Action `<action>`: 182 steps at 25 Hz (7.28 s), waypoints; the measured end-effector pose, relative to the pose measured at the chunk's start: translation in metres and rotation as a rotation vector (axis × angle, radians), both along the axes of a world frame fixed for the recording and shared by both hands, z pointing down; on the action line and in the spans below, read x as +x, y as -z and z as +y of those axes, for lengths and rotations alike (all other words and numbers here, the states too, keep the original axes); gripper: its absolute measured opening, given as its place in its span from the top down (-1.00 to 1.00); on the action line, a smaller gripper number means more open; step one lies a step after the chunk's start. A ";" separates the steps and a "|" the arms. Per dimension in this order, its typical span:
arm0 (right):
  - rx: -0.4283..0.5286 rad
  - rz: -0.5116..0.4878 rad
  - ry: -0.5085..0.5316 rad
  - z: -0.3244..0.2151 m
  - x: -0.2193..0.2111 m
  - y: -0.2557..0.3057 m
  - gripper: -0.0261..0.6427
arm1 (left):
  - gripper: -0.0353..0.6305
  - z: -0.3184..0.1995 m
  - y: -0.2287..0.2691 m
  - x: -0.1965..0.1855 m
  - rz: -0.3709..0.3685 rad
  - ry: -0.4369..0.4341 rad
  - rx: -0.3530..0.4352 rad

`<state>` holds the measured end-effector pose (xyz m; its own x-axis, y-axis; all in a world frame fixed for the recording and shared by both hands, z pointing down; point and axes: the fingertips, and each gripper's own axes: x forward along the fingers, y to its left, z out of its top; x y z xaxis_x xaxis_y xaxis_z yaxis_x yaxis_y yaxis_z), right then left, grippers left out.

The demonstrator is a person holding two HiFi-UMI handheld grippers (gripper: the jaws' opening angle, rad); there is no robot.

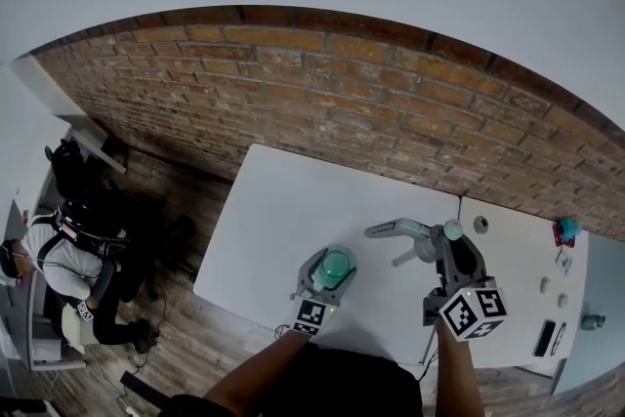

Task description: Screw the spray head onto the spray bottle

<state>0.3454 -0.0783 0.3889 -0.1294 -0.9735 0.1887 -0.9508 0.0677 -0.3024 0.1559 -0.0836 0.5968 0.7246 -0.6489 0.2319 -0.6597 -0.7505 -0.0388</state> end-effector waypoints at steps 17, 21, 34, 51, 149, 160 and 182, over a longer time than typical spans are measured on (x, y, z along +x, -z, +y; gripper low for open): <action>0.096 -0.028 0.064 -0.014 -0.029 0.065 0.72 | -0.07 0.001 0.000 0.001 0.003 -0.026 0.006; 0.102 -0.015 0.075 -0.017 -0.038 0.074 0.72 | -0.07 0.001 0.000 -0.001 0.004 -0.031 0.001; 0.159 -0.015 0.114 -0.017 -0.065 0.120 0.72 | -0.07 0.003 0.002 0.003 -0.007 -0.070 0.018; 0.175 -0.083 0.154 -0.009 -0.094 0.132 0.72 | -0.07 0.006 0.000 0.005 -0.011 -0.093 0.016; 0.082 0.208 0.414 -0.002 -0.199 -0.093 0.71 | -0.08 0.016 -0.012 0.009 -0.001 -0.170 0.018; 0.174 0.239 0.461 0.016 -0.205 -0.093 0.72 | -0.08 0.016 -0.010 0.008 -0.004 -0.189 0.026; 0.003 0.140 0.467 0.010 -0.200 -0.097 0.72 | -0.13 0.022 -0.014 0.005 -0.012 -0.207 -0.011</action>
